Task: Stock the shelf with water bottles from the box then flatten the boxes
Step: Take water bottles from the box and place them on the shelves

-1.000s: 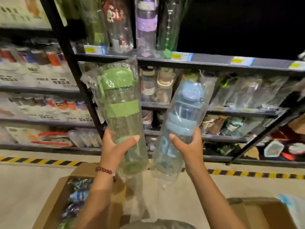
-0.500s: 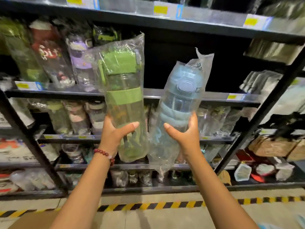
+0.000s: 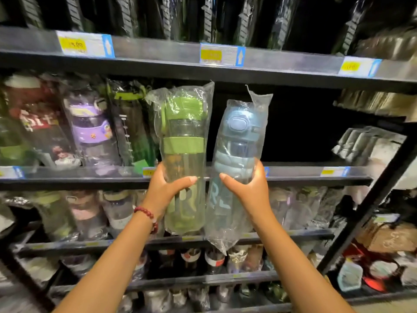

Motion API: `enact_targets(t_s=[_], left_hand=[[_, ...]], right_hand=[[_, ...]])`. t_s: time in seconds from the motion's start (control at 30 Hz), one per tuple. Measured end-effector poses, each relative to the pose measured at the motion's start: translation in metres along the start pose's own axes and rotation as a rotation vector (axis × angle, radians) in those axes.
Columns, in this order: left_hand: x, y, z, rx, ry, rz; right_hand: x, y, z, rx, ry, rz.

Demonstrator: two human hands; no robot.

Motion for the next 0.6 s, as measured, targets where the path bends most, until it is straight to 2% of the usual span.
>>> enact_targets(t_s=[0.33,0.47,0.6], left_hand=[[0.017,0.004,0.094,0.155,0.103,-0.056],[0.015,0.001,0.127,0.219,0.148,-0.036],[0.007,-0.011,0.155,0.214,0.194,-0.053]], right_hand=[[-0.030,-0.032,0.085,-0.057,-0.216,-0.027],[-0.029,-0.032,0.111,-0.097,-0.253,0.053],[-0.027,-0.027,0.138,-0.132,-0.269,0.125]])
Point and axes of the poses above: each hand's wrist, its own z-axis towards the middle knuckle, its own y-axis out of the back of the hand, x = y × z, the point moved 3 cm from there along z, towards the middle knuckle
